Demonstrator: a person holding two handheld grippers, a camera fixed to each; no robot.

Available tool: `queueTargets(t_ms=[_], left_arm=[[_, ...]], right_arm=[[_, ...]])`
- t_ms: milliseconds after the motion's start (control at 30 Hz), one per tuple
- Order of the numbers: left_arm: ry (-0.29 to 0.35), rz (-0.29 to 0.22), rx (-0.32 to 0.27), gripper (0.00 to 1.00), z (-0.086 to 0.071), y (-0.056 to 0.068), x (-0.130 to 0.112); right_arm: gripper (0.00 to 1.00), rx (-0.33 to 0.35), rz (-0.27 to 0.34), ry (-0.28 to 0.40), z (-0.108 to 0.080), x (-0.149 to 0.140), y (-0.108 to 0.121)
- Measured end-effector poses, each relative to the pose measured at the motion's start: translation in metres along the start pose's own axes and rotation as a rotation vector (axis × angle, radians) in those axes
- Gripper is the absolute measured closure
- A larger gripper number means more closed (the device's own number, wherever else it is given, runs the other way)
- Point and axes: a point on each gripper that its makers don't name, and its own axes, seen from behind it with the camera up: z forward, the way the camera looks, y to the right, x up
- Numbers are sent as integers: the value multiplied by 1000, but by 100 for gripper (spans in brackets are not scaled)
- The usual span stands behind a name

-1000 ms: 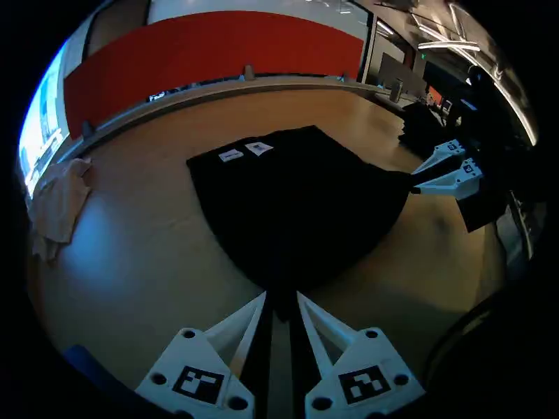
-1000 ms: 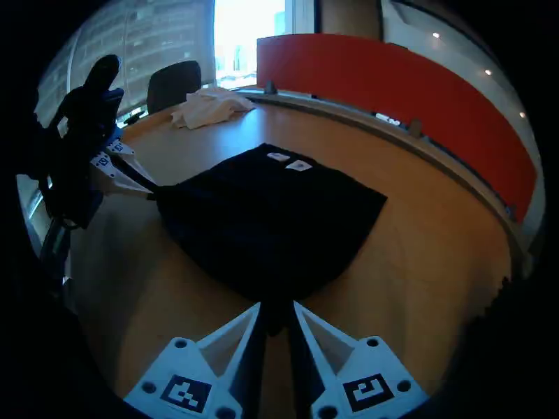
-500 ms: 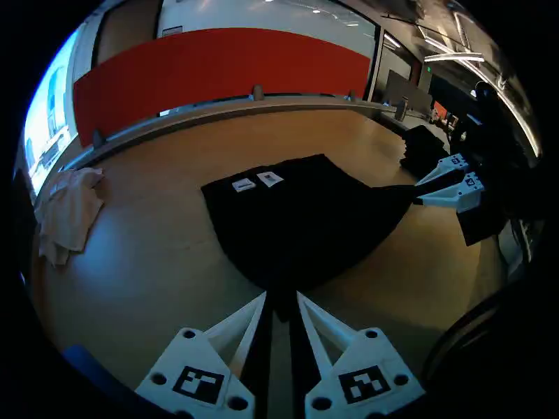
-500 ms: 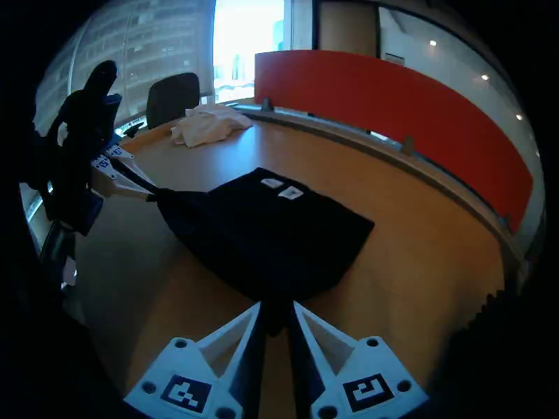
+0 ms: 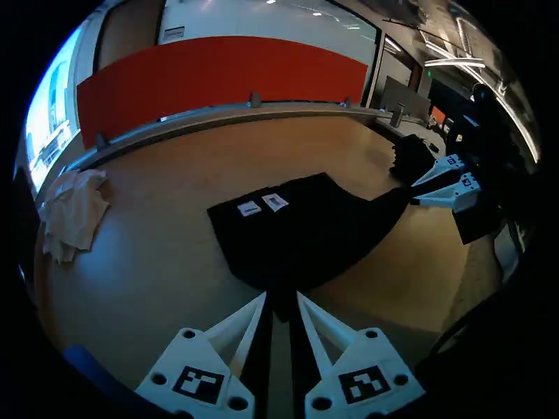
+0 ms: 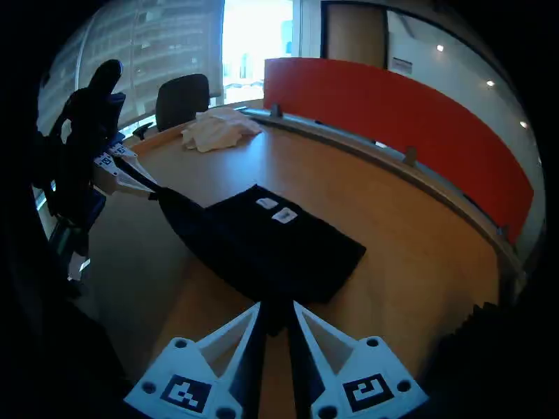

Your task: Fold towel

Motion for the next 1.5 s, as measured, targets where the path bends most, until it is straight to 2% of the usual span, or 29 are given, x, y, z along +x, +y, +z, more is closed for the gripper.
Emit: queueTargets(t_ms=[433,667,1100,1500], left_arm=[[-17,-28,-18,86,-30,15,-3],[-34,-31,-24,86,-38,21,-12],[-44,-41,-32,86,-41,27,-17],[-39,-40,-32,86,-26,20,-7]], right_arm=[[82,43,-2,-18,-27,5,-19],[82,59,5,-32,-34,0,-28],[82,69,4,-45,-38,-4,-33],[82,67,5,-67,-26,-9,-24]])
